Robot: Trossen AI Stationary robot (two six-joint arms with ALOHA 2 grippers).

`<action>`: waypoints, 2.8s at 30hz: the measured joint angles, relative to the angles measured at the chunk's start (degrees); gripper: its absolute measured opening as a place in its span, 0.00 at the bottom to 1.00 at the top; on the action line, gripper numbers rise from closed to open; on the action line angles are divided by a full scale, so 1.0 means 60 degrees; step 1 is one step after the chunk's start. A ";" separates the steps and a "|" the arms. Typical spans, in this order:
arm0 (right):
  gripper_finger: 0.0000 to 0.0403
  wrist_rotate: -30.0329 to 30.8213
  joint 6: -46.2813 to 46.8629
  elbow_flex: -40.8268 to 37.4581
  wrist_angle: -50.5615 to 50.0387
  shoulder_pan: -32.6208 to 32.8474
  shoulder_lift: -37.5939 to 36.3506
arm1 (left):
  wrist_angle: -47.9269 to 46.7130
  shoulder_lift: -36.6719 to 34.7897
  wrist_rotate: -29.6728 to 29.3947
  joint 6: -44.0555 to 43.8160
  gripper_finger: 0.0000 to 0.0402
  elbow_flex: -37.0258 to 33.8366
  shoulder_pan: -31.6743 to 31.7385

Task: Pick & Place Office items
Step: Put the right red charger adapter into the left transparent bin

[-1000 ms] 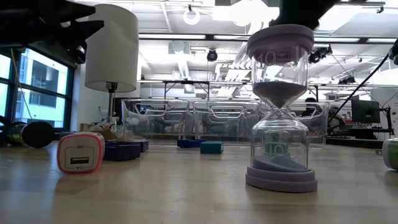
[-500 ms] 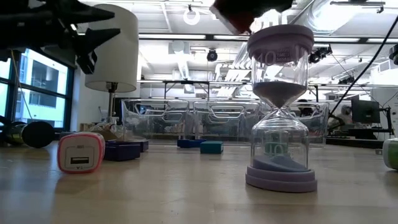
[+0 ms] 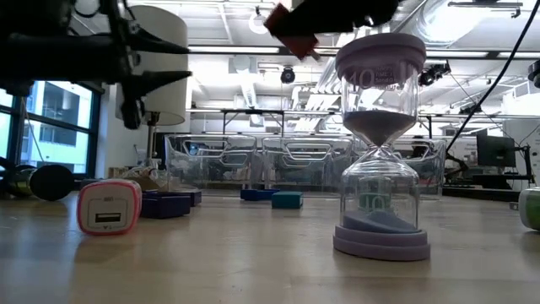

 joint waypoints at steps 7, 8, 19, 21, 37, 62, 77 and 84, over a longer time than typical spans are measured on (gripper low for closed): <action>0.49 0.0258 0.0002 0.0311 0.0065 -0.0089 0.0286 | 0.0560 0.1734 0.1421 -0.0478 0.34 0.1347 0.0209; 0.49 0.0390 0.0002 0.0308 -0.0001 -0.0086 0.0289 | 0.0555 0.1868 0.1726 -0.0396 0.34 0.1519 0.0259; 0.49 0.0393 0.0352 0.0289 -0.0182 -0.0067 0.0307 | -0.0009 0.2289 0.3317 -0.0060 0.38 0.2361 0.0373; 0.49 0.0389 0.0355 0.0289 -0.0256 -0.0067 0.0307 | -0.0059 0.2289 0.3421 -0.0024 0.40 0.2418 0.0373; 0.49 -0.0003 0.0753 0.0285 -0.0266 -0.0346 0.0307 | -0.1920 0.2285 0.3741 0.0314 0.46 0.3425 0.0373; 0.49 -0.0121 0.1590 0.0282 -0.0821 -0.0522 0.0359 | -0.4557 0.2281 0.3052 0.1445 0.46 0.4862 0.0351; 0.49 0.0018 0.1828 0.0252 -0.0941 -0.0736 0.0548 | -0.4924 0.2729 0.2185 0.1328 0.46 0.5117 0.0252; 0.49 0.0406 0.2086 0.0245 -0.1005 -0.0752 0.0559 | -0.4919 0.2908 0.1907 0.1187 0.46 0.5283 0.0252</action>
